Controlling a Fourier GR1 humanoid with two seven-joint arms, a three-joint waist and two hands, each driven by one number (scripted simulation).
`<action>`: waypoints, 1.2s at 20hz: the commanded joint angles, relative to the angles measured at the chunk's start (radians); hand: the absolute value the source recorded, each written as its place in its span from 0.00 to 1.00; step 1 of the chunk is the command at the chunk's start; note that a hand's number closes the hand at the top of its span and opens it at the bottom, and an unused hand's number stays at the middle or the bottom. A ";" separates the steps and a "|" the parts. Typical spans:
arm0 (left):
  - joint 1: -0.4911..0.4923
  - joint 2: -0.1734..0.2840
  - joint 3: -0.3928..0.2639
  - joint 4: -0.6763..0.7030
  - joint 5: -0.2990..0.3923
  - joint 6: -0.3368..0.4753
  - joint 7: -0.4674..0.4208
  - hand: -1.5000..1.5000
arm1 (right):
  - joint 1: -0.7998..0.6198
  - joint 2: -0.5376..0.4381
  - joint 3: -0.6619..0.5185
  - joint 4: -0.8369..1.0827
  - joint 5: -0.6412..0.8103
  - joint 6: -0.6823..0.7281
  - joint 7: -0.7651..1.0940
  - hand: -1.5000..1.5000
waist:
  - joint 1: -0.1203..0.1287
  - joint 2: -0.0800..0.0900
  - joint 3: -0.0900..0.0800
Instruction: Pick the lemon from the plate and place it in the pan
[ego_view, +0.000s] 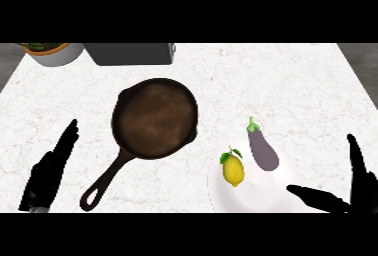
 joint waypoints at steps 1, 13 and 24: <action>-0.036 0.009 0.004 0.013 -0.007 -0.015 0.028 0.50 | -0.038 -0.093 0.080 -0.165 0.099 0.127 0.285 0.00 | 0.024 0.006 0.000; -0.001 -0.022 -0.008 -0.051 -0.026 -0.026 0.045 0.50 | -0.462 0.019 0.207 -0.264 0.089 0.499 0.896 0.00 | 0.047 0.005 0.004; -0.013 -0.038 -0.004 -0.055 -0.036 -0.039 0.070 0.50 | -0.677 0.140 0.236 0.079 -0.028 0.640 0.946 0.00 | 0.061 0.008 0.005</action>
